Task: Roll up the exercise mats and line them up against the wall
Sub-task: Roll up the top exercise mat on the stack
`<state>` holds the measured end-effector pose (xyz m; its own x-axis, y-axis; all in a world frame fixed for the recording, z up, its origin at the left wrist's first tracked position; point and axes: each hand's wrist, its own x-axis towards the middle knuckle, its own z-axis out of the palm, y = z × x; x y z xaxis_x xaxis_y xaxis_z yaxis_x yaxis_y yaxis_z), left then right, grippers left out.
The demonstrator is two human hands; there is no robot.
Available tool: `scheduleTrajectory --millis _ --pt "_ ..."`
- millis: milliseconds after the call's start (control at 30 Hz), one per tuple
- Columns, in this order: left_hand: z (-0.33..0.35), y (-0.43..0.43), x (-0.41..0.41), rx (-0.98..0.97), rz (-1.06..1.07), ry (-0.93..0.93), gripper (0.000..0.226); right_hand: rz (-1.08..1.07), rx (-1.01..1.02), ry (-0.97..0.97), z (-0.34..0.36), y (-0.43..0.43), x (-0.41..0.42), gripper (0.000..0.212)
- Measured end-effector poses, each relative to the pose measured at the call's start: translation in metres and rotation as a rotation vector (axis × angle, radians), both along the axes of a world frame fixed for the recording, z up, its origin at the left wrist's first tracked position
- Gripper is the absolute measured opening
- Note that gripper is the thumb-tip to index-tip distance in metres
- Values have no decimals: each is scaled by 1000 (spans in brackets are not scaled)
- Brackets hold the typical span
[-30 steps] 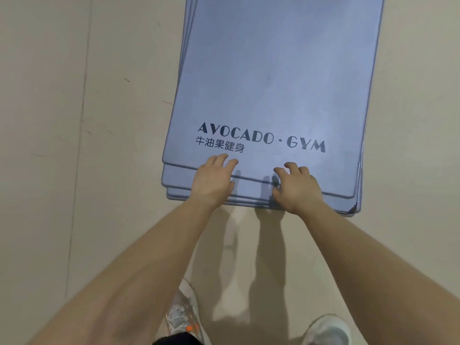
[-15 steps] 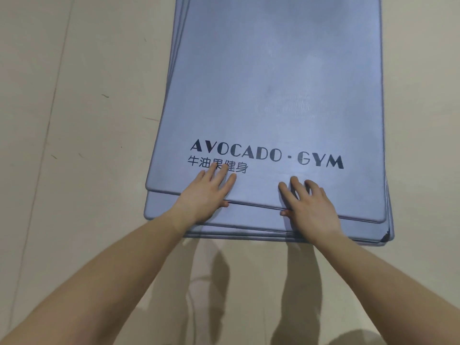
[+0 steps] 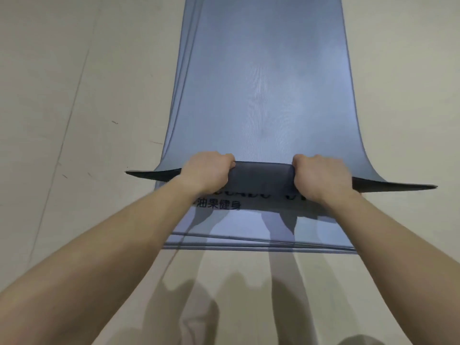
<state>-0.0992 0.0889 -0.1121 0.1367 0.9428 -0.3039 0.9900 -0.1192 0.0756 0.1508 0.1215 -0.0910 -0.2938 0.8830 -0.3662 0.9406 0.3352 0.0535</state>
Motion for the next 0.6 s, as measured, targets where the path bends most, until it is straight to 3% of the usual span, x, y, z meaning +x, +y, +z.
scheduleTrajectory --millis 100,200,300,400,500,600 --pt "8 20 7 -231 5 -71 28 39 -143 -74 11 16 8 21" --pt "-10 19 7 -352 46 -165 29 176 214 -53 -16 0 15 30" --pt "-23 24 2 -406 73 -225 32 239 478 148 -48 -40 16 34" --pt "-21 43 -2 -397 40 -261 34 290 401 139 -79 -65 17 79" --pt "-18 61 -2 -268 -7 -130 30 264 288 87 -87 -43 19 120" --pt "-27 55 5 241 -55 62 18 266 220 45 -84 -3 14 125"
